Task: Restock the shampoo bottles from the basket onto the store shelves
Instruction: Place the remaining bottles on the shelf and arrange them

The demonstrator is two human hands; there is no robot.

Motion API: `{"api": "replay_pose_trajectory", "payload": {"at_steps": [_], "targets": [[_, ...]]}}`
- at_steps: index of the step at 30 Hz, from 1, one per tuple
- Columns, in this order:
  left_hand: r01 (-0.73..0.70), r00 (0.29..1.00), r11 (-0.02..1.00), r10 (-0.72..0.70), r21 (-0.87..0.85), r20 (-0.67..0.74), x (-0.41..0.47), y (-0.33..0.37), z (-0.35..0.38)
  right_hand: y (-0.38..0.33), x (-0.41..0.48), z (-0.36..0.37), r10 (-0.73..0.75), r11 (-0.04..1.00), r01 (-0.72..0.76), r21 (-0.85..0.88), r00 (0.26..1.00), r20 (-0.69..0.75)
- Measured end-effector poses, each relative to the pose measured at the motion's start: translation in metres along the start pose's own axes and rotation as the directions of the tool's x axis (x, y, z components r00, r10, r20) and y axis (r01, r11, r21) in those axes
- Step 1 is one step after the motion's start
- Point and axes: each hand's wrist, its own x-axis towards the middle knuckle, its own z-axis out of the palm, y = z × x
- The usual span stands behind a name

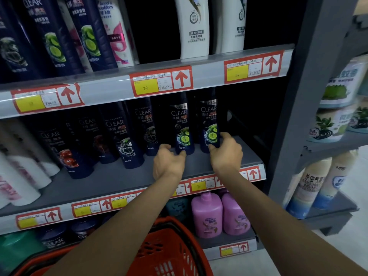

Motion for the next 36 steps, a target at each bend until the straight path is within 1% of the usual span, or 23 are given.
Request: {"api": "replay_pose_trajectory", "payload": {"at_steps": [4, 8, 20, 26, 33, 36], "targets": [[0.023, 1.000, 0.999, -0.023, 0.025, 0.011, 0.005, -0.001, 0.004, -0.002, 0.001, 0.007, 0.018, 0.999, -0.018, 0.041, 1.000, -0.013], [0.023, 1.000, 0.999, -0.022, 0.037, -0.021, 0.005, -0.006, 0.008, -0.004, 0.001, 0.014, 0.028, 0.998, -0.027, 0.061, 0.999, -0.018], [0.039, 0.993, 0.998, -0.034, 0.044, -0.117, 0.000, -0.002, 0.010, -0.006, 0.000, 0.027, 0.059, 0.998, -0.061, -0.031, 0.996, -0.074], [0.026, 0.992, 0.998, -0.018, 0.062, -0.123, 0.001, -0.004, 0.014, -0.003, -0.002, 0.028, 0.035, 0.995, -0.042, -0.088, 0.997, -0.076], [0.045, 0.992, 0.997, -0.037, 0.062, -0.118, -0.003, -0.001, 0.011, 0.000, -0.004, 0.030, -0.005, 0.993, -0.003, -0.121, 0.998, -0.062], [0.045, 0.995, 0.997, -0.039, 0.063, -0.090, -0.001, -0.002, 0.011, 0.000, -0.004, 0.029, -0.003, 0.993, -0.003, -0.122, 0.999, -0.047]]}}
